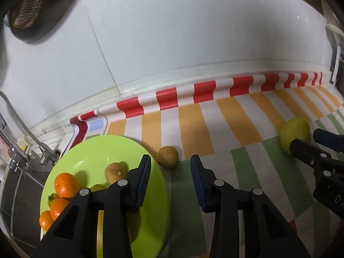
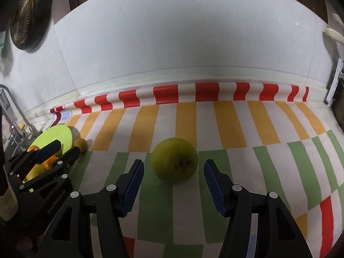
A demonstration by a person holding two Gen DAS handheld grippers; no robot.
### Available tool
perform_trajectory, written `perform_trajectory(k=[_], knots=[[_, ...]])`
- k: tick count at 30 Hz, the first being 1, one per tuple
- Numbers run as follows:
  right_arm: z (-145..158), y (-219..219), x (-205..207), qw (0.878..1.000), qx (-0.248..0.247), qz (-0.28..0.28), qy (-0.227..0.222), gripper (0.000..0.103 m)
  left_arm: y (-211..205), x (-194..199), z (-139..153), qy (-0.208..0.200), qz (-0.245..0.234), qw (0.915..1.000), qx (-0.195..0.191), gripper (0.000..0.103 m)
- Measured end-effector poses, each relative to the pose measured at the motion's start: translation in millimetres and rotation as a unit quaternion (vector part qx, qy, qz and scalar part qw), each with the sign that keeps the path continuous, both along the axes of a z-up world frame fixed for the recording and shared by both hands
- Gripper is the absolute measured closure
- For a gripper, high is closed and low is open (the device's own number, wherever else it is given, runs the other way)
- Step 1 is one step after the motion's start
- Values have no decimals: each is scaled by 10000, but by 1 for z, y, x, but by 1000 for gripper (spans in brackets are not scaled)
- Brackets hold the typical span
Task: Organize fruits
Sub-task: 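Move the open right tool to the green apple while the left tool approaches the small brown fruit, then close the right tool on the green apple while the left tool grasps the small brown fruit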
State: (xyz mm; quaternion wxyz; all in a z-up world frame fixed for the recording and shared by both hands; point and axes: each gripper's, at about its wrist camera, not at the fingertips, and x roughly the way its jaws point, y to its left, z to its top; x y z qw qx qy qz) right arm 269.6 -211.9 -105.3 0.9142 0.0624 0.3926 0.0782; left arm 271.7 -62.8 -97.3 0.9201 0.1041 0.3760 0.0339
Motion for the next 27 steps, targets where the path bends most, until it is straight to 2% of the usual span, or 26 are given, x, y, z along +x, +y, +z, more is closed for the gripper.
perform_trajectory(k=[4, 9, 15, 16, 25, 26, 27], knots=[[-5, -1, 5, 9999, 27, 1, 102, 44, -1, 11, -7, 197, -20, 9998, -35, 71], [-11, -1, 16, 9997, 108, -26, 223, 44, 1, 20, -10, 221, 6, 9998, -8, 72], [-13, -1, 22, 9996, 38, -55, 261, 44, 1, 23, -15, 220, -24, 9993, 306, 79], [-13, -1, 22, 9997, 50, -45, 253, 50, 1, 22, -15, 212, -37, 9993, 318, 79], [-10, 1, 17, 9997, 45, 9, 236, 51, 1, 20, -5, 236, -161, 9996, 81, 81], [-9, 1, 16, 9997, 51, 23, 229, 51, 1, 19, -3, 224, -184, 9996, 62, 85], [-7, 1, 15, 9997, 68, 40, 211, 51, -1, 17, 0, 185, -201, 9996, 68, 96]])
